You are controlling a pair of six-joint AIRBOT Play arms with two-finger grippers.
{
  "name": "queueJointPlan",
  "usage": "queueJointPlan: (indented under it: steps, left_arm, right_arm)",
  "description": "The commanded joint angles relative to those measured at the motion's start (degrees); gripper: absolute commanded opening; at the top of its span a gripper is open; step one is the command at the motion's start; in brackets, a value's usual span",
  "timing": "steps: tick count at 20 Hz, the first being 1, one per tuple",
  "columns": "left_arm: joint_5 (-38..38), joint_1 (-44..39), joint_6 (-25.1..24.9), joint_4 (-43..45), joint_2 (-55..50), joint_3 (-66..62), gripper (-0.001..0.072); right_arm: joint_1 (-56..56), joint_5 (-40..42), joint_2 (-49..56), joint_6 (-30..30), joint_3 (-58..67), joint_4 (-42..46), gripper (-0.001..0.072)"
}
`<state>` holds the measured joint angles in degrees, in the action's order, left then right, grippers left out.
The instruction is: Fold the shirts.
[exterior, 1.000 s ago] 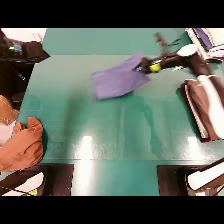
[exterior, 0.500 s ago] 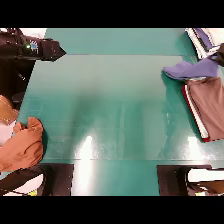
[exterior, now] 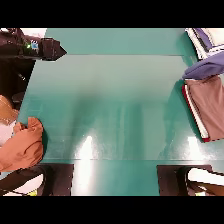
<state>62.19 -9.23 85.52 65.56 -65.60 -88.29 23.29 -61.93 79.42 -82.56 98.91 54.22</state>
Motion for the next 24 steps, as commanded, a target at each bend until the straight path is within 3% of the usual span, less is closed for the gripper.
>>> queueJointPlan:
  steps: [1,5,10,23,24]
  left_arm:
    - [0.6,0.0,0.0,0.0,0.0,0.0,0.0024]
    - [1.6,0.0,-0.3,0.1,0.0,0.0,0.0024]
    - [2.5,0.0,-0.5,0.2,0.0,0.0,0.0025]
    - [3.9,0.0,-3.2,0.4,0.0,0.0,0.0024]
    - [3.9,0.0,-3.5,0.4,0.0,0.0,0.0025]
  right_arm:
    - [1.7,-2.2,-4.5,0.2,0.0,0.0,0.0016]
    - [5.9,-14.1,-5.8,0.2,-0.1,0.1,0.0016]
    - [7.3,-24.9,-5.9,-1.6,-0.1,12.6,0.0016]
    - [7.3,-36.2,-5.9,-8.8,-0.1,27.8,0.0023]
    - [7.3,-36.5,-5.9,-8.8,-0.1,28.5,0.0139]
